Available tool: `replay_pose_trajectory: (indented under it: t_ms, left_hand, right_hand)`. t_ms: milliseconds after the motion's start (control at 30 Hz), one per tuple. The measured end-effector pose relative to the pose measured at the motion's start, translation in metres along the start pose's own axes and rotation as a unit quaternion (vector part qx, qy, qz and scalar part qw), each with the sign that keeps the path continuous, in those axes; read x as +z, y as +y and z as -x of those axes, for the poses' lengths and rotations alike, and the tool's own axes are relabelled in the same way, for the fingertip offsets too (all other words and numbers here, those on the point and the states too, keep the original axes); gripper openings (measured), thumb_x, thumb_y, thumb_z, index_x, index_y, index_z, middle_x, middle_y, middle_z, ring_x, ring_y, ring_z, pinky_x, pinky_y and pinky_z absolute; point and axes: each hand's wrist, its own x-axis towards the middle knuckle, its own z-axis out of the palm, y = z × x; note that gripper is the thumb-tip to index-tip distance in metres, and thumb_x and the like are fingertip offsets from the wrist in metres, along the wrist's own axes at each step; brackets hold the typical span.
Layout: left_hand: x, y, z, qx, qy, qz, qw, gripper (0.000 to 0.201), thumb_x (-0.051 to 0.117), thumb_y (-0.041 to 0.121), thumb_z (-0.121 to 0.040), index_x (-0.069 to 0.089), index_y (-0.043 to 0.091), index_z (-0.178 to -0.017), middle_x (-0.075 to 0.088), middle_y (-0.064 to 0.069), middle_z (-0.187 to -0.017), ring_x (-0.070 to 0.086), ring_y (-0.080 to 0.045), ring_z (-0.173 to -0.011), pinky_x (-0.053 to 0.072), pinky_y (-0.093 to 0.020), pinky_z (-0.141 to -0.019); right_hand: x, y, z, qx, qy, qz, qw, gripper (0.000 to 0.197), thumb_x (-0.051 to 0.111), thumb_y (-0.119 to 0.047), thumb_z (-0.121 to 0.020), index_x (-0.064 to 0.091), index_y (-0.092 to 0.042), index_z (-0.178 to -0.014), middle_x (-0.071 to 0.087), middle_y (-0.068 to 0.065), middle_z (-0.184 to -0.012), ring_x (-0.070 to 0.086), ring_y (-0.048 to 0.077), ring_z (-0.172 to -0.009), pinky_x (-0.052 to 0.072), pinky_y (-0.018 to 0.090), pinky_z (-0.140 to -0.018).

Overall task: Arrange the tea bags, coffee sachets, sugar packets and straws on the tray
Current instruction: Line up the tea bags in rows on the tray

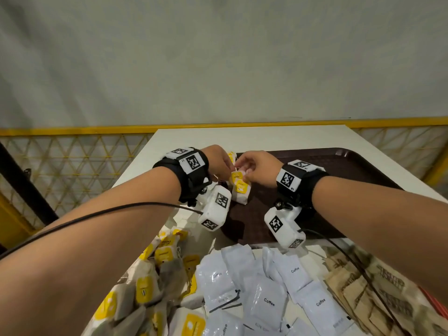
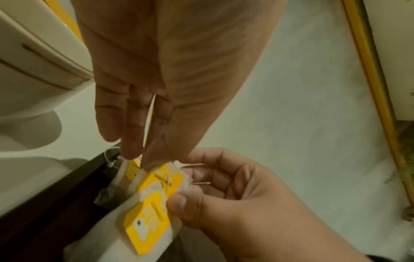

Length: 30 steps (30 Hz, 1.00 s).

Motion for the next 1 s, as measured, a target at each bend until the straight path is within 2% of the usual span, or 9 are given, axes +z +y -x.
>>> replay_pose_trajectory:
  t_ms: [67,233,333,400,467,533,767,867,1000]
  left_hand:
    - [0.000,0.003,0.001,-0.004,-0.009,-0.018,1.000,0.022,0.070,0.004,-0.080,0.070,0.005,-0.102,0.066,-0.010,-0.087,0.062,-0.018,-0.081,0.055,-0.029,-0.075]
    - [-0.002,0.003,-0.004,-0.025,0.007,-0.012,1.000,0.015,0.064,0.003,-0.087,0.066,0.000,-0.101,0.064,-0.011,-0.076,0.064,-0.023,-0.076,0.055,-0.033,-0.075]
    - [0.000,0.002,-0.004,-0.044,-0.019,-0.011,0.999,0.020,0.059,0.004,-0.091,0.063,-0.006,-0.107,0.065,-0.016,-0.083,0.067,-0.033,-0.095,0.053,-0.041,-0.086]
    - [0.002,0.001,-0.003,-0.048,-0.030,-0.029,0.998,0.024,0.056,0.007,-0.093,0.062,-0.006,-0.113,0.067,-0.019,-0.095,0.066,-0.034,-0.102,0.052,-0.040,-0.088]
    - [0.005,0.001,-0.005,-0.045,-0.037,-0.062,0.996,0.023,0.054,0.009,-0.094,0.062,-0.005,-0.111,0.069,-0.019,-0.101,0.066,-0.032,-0.101,0.052,-0.039,-0.088]
    - [0.006,-0.001,-0.007,-0.040,-0.028,-0.079,0.996,0.011,0.055,0.007,-0.093,0.061,0.001,-0.100,0.067,-0.011,-0.087,0.066,-0.027,-0.088,0.054,-0.033,-0.082]
    - [0.015,-0.009,-0.019,-0.037,0.006,-0.073,0.997,0.003,0.059,0.004,-0.088,0.059,0.006,-0.090,0.065,-0.009,-0.082,0.065,-0.024,-0.079,0.056,-0.036,-0.085]
    - [0.019,-0.009,-0.021,-0.044,0.003,-0.084,0.996,0.004,0.057,0.004,-0.089,0.060,0.006,-0.090,0.065,-0.009,-0.082,0.064,-0.024,-0.076,0.057,-0.035,-0.083]
    - [0.021,-0.011,-0.025,-0.051,0.009,-0.079,0.995,0.006,0.054,0.006,-0.091,0.058,0.007,-0.087,0.063,-0.007,-0.077,0.063,-0.024,-0.073,0.057,-0.034,-0.081]
  right_hand:
    - [0.001,0.000,0.000,0.003,0.003,-0.038,0.999,0.035,0.062,0.016,-0.075,0.062,0.003,-0.108,0.061,0.007,-0.082,0.055,0.012,-0.067,0.051,0.028,-0.074]
    - [0.002,-0.004,-0.003,0.009,-0.016,-0.017,1.000,0.033,0.070,0.004,-0.078,0.061,-0.006,-0.108,0.060,0.007,-0.086,0.054,0.009,-0.067,0.045,0.010,-0.059]
    - [-0.004,-0.006,-0.005,0.061,-0.095,-0.016,0.993,0.040,0.078,-0.009,-0.076,0.055,-0.011,-0.109,0.062,0.004,-0.083,0.060,0.014,-0.074,0.057,0.026,-0.070]
    - [-0.006,-0.008,-0.005,0.087,-0.131,-0.009,0.988,0.041,0.078,-0.004,-0.075,0.051,-0.009,-0.107,0.067,0.013,-0.090,0.063,0.021,-0.077,0.056,0.038,-0.077]
    - [-0.004,-0.011,-0.004,0.095,-0.150,0.015,0.984,0.038,0.074,0.002,-0.077,0.048,-0.009,-0.103,0.068,0.026,-0.099,0.064,0.027,-0.078,0.056,0.043,-0.079]
    - [-0.002,-0.011,-0.003,0.098,-0.157,0.028,0.982,0.035,0.071,0.004,-0.078,0.046,-0.010,-0.099,0.067,0.030,-0.101,0.065,0.028,-0.075,0.056,0.043,-0.079]
    - [-0.005,-0.008,-0.006,0.124,-0.112,-0.065,0.984,0.029,0.067,0.006,-0.081,0.046,-0.010,-0.094,0.064,0.022,-0.088,0.067,0.024,-0.066,0.058,0.038,-0.067]
    - [-0.001,-0.006,-0.003,0.137,-0.108,-0.057,0.983,0.032,0.076,-0.007,-0.078,0.046,-0.013,-0.087,0.060,0.011,-0.079,0.064,0.018,-0.065,0.058,0.035,-0.061]
    - [0.007,-0.001,0.000,0.141,-0.110,-0.021,0.984,0.038,0.079,-0.002,-0.073,0.044,-0.015,-0.083,0.058,0.008,-0.079,0.062,0.017,-0.063,0.058,0.034,-0.061]
